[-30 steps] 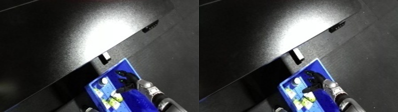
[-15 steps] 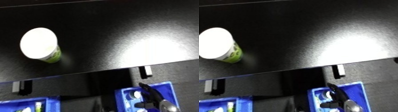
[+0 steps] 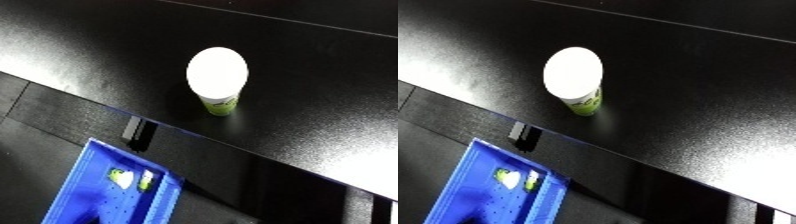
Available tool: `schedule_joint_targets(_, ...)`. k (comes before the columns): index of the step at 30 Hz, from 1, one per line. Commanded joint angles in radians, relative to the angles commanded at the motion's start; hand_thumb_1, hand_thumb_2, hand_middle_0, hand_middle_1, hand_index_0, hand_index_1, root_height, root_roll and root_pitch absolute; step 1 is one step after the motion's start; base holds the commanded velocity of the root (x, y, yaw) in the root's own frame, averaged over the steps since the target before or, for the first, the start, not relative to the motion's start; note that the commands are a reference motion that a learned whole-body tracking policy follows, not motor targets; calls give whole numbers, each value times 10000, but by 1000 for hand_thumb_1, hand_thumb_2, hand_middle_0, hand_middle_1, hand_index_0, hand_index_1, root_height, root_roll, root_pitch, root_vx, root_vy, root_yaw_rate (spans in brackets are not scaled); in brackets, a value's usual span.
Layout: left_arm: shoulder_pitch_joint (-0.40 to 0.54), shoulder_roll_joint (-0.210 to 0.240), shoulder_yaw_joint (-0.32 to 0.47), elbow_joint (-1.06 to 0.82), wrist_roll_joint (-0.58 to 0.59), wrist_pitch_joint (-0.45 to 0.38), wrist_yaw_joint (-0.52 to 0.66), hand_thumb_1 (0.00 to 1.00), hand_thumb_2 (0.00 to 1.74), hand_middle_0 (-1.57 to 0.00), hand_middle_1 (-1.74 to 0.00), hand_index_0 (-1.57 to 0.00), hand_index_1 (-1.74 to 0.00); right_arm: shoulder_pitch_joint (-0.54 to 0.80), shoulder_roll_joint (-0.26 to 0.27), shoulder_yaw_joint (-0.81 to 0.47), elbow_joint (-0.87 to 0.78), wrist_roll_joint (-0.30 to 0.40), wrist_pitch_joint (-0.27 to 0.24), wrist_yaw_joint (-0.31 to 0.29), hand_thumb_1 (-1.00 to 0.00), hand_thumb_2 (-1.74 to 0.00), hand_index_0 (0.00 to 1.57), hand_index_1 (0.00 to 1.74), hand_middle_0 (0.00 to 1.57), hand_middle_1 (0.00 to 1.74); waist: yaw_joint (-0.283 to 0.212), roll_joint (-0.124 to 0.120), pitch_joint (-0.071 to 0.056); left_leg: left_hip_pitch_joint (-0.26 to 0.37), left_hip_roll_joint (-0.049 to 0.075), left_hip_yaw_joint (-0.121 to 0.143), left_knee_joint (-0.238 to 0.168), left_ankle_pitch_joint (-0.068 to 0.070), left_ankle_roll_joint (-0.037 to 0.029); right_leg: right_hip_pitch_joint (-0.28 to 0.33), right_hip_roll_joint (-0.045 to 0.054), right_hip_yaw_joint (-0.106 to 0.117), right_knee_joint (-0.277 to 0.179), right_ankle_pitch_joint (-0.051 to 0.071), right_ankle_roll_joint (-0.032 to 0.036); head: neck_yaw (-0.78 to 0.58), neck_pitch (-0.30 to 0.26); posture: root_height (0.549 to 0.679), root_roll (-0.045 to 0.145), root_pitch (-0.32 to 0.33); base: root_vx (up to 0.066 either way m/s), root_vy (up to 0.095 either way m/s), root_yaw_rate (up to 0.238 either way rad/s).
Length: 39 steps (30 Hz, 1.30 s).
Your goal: Pick up the object and place it into the box
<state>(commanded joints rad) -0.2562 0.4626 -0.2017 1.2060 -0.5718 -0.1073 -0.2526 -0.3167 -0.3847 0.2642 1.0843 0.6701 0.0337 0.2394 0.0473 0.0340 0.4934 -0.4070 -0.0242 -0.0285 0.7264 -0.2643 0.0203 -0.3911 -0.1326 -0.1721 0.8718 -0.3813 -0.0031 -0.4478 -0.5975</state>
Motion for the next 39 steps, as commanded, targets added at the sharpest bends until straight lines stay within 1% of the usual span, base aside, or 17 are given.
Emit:
schedule_joint_targets(3, -36, -3, 68, -30, -167, -25, -20, 0, 0, 0, 0, 0, 0, 24, 90, 145, 158, -14, 158, 322, 0, 0, 0, 0, 0, 0, 80, -49, 3, 18, 2, -25, -7, -12, 21, 69, -13, -44, -11, -34, 6, -365, -388, 628, 51, -49, 21, -8, 29)
schedule_joint_targets(5, -89, 3, 82, -29, -201, -51, -20, 0, 0, 0, 0, 0, 0, -6, 132, 228, 321, 22, 230, 483, 0, 0, 0, 0, 0, 0, 136, -74, -8, 37, 7, -38, -32, -10, 25, 113, -28, -82, -23, -52, 11, -481, -785, 628, 49, -51, 17, -9, 47)
schedule_joint_targets(8, -188, 23, 77, 18, -206, -151, -64, 0, 0, 0, 0, 0, 0, -63, 184, 279, 593, 135, 105, 478, 0, 0, 0, 0, 0, 0, 218, -118, -23, 87, 21, -79, -85, -7, 29, 190, -62, -151, -43, -65, 36, -535, -1245, 628, 45, -54, 21, -15, 58)
schedule_joint_targets(11, -251, 16, 85, 51, -220, -256, -219, 0, 0, 0, 0, 0, 0, -77, 233, 260, 778, 218, 7, 434, 0, 0, 0, 0, 0, 0, 272, -163, -29, 164, 41, -122, -147, -14, 29, 282, -83, -204, -72, -76, 63, -531, -1457, 628, 41, -58, 24, -5, 46)
schedule_joint_targets(15, -280, -37, 63, -30, -144, -336, -595, 0, 0, 0, 0, 0, 0, -55, 257, 231, 924, 163, 30, 451, 0, 0, 0, 0, 0, 0, 307, -196, -32, 279, 59, -153, -234, -29, 32, 397, -95, -237, -130, -84, 82, -559, -1755, 629, 38, -62, 17, 13, 32)
schedule_joint_targets(16, -275, -57, 21, -108, -149, -279, -887, 0, 0, 0, 0, 0, 0, -39, 248, 221, 950, 144, 33, 456, 0, 0, 0, 0, 0, 0, 314, -194, -26, 306, 59, -163, -253, -35, 32, 427, -100, -245, -151, -80, 88, -581, -1707, 629, 38, -64, 12, 13, 32)
schedule_joint_targets(19, -224, -85, -143, -473, -400, -18, -2141, 0, 0, 0, 0, 0, 0, 53, 201, 152, 981, 7, 25, 451, 0, 0, 0, 0, 0, 0, 322, -167, 4, 373, 55, -191, -290, -63, 41, 490, -114, -253, -197, -58, 118, -544, -1273, 629, 36, -67, 13, 17, 25)
schedule_joint_targets(22, -175, -10, -296, -1069, -819, 244, -3391, 0, 0, 0, 0, 0, 0, 160, 111, 96, 934, -179, 47, 445, 0, 0, 0, 0, 0, 0, 318, -112, 45, 399, 49, -177, -317, -100, 49, 491, -125, -244, -248, -22, 165, -475, -1113, 630, 35, -65, -16, 31, 4)
schedule_joint_targets(25, -125, 145, -530, -1939, -1037, 545, -4218, 0, 0, 0, 0, 0, 0, 279, -7, 54, 849, -253, 86, 423, 0, 0, 0, 0, 0, 0, 352, -44, 96, 377, 24, -180, -336, -129, 51, 485, -142, -257, -304, 19, 213, -297, -952, 630, 33, -62, -37, 29, 10)
schedule_joint_targets(27, -78, 286, -746, -2678, -1120, 766, -4588, 0, 0, 0, 0, 0, 0, 357, -79, -3, 802, -248, 94, 406, 0, 0, 0, 0, 0, 0, 398, 3, 139, 356, 6, -200, -344, -144, 58, 485, -154, -276, -328, 47, 245, -169, -908, 631, 32, -61, -35, 16, 40)
schedule_joint_targets(29, -51, 535, -1028, -3573, -1273, 1033, -4922, 0, 0, 0, 0, 0, 0, 423, -155, -43, 766, -180, 94, 386, 0, 0, 0, 0, 0, 0, 457, 50, 191, 332, -9, -227, -334, -162, 67, 478, -177, -309, -332, 77, 283, -3, -875, 631, 30, -59, -37, 7, 64)
schedule_joint_targets(33, -53, 1316, -1500, -5703, -2042, 1868, -5530, 0, 0, 0, 0, 0, 0, 571, -284, -78, 723, 59, 56, 385, 0, 0, 0, 0, 0, 0, 571, 115, 258, 294, -30, -310, -306, -200, 75, 472, -236, -385, -318, 127, 348, 376, -655, 631, 27, -57, -27, -5, 95)
schedule_joint_targets(36, -92, 1876, -1578, -7664, -3134, 3025, -6062, 0, 0, 0, 0, 0, 0, 714, -344, -107, 685, 263, 59, 391, 0, 0, 0, 0, 0, 0, 672, 130, 265, 252, -64, -386, -284, -220, 73, 474, -286, -444, -317, 165, 387, 676, -564, 632, 25, -54, -15, -29, 141)
schedule_joint_targets(39, -86, 2199, -1476, -9403, -4346, 4170, -6713, 0, 0, 0, 0, 0, 0, 822, -348, -147, 696, 438, 118, 388, 0, 0, 0, 0, 0, 0, 794, 128, 266, 254, -123, -461, -285, -235, 62, 511, -346, -527, -334, 214, 424, 1061, -540, 632, 25, -54, 2, -46, 157)
